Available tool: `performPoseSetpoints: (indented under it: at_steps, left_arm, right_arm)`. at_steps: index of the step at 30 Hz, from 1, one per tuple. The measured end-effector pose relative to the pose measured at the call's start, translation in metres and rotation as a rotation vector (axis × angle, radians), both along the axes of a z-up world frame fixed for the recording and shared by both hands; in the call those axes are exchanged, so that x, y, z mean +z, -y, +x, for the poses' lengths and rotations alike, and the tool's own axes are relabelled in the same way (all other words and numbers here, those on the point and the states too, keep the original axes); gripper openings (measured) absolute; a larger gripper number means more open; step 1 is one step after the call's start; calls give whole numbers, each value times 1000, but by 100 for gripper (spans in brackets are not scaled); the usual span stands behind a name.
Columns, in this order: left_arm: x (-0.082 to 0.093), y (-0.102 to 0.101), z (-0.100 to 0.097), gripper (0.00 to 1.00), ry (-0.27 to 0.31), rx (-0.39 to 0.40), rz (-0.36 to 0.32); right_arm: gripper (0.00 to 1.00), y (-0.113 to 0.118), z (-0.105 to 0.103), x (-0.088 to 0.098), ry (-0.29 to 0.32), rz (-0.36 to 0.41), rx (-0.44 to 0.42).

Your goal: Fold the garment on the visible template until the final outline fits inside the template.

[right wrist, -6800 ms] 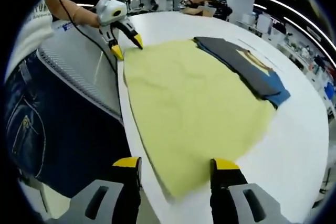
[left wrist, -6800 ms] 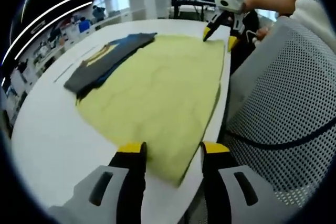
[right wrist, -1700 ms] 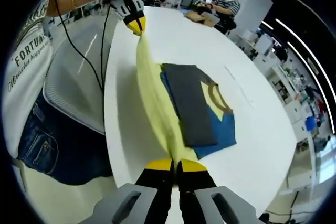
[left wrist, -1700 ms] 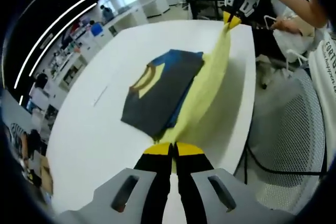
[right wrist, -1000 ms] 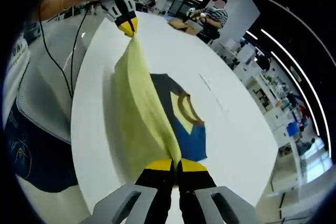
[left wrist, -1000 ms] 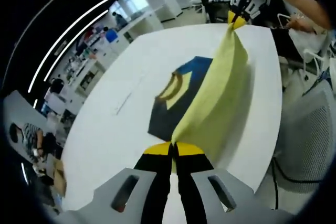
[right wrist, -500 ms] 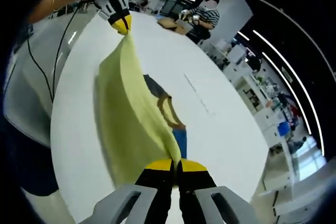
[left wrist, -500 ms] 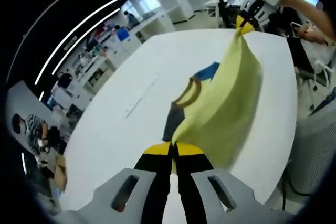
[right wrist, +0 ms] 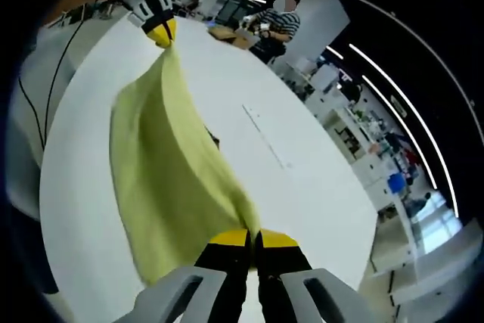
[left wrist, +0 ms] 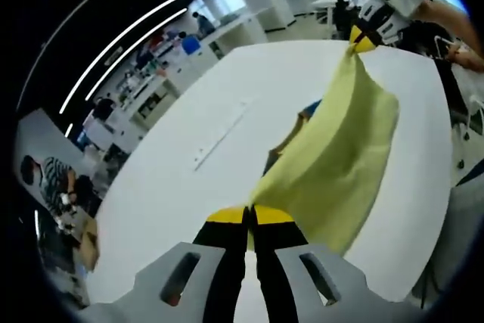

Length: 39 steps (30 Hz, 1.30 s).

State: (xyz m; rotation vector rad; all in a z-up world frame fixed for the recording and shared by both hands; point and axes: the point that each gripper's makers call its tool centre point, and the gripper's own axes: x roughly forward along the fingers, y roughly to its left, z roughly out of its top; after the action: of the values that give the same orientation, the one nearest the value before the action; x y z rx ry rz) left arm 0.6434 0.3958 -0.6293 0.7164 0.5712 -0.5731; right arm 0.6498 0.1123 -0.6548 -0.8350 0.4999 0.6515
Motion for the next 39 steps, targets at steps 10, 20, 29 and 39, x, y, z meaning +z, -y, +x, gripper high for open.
performPoseSetpoints:
  at_steps: [10, 20, 29, 39]
  left_arm:
    - [-42, 0, 28, 0, -34, 16, 20]
    - [-83, 1, 41, 0, -109, 51, -27]
    - [-112, -2, 60, 0, -124, 32, -5]
    - [-143, -9, 73, 1, -188, 57, -22]
  right_arm:
    - [0, 2, 28, -30, -50, 27, -45]
    - [0, 4, 40, -75, -143, -37, -45]
    - [0, 5, 55, -101, -237, 68, -95]
    - [6, 7, 62, -124, -299, 108, -103]
